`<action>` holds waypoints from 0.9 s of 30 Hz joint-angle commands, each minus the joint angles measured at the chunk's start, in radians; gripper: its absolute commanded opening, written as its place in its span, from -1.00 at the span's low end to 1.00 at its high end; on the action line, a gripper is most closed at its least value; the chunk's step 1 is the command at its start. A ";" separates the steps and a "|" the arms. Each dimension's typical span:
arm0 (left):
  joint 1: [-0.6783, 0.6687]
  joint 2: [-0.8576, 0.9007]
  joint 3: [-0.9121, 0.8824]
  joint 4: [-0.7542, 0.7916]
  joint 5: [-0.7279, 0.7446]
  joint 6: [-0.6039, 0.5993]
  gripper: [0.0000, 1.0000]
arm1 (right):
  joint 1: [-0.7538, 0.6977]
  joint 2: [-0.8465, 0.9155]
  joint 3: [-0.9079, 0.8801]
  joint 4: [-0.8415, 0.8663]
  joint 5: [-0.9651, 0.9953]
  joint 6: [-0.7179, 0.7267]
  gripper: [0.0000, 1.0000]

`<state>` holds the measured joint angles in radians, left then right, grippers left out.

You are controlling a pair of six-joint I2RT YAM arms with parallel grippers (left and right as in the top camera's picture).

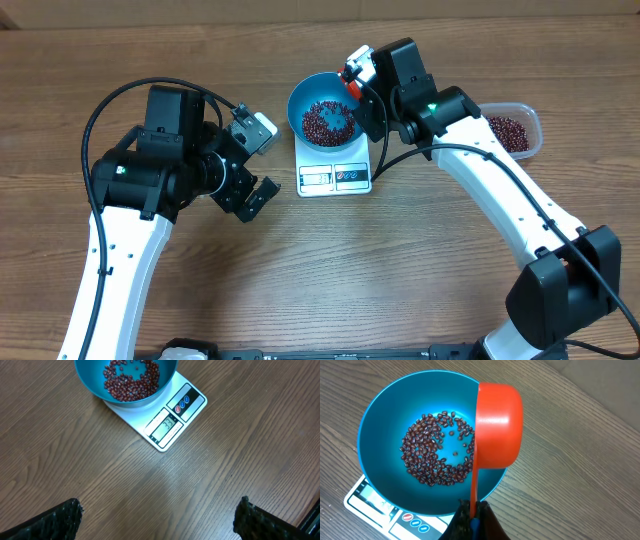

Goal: Scoop item into bowl and weigh 150g on scale
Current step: 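Tilt the scoop with the right gripper to pour beans into the bowl, then carry the empty scoop right back above the bean tub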

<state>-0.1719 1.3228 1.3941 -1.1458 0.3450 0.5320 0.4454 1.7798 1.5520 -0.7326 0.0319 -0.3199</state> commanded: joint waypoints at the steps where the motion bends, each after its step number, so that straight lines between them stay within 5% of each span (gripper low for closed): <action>1: 0.005 0.006 0.016 -0.002 0.018 0.023 0.99 | -0.002 -0.047 0.034 0.005 0.012 -0.007 -0.93; 10: 0.005 0.006 0.016 -0.002 0.018 0.023 0.99 | -0.006 -0.161 0.034 -0.051 0.011 0.013 -0.93; 19: 0.005 0.006 0.016 -0.002 0.018 0.023 1.00 | -0.114 -0.295 0.034 -0.188 0.017 0.185 -0.93; 27: 0.005 0.006 0.016 -0.002 0.018 0.023 0.99 | -0.272 -0.329 0.034 -0.346 0.362 0.245 -0.93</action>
<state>-0.1719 1.3228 1.3941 -1.1458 0.3450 0.5320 0.2119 1.4685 1.5600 -1.0473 0.2241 -0.1188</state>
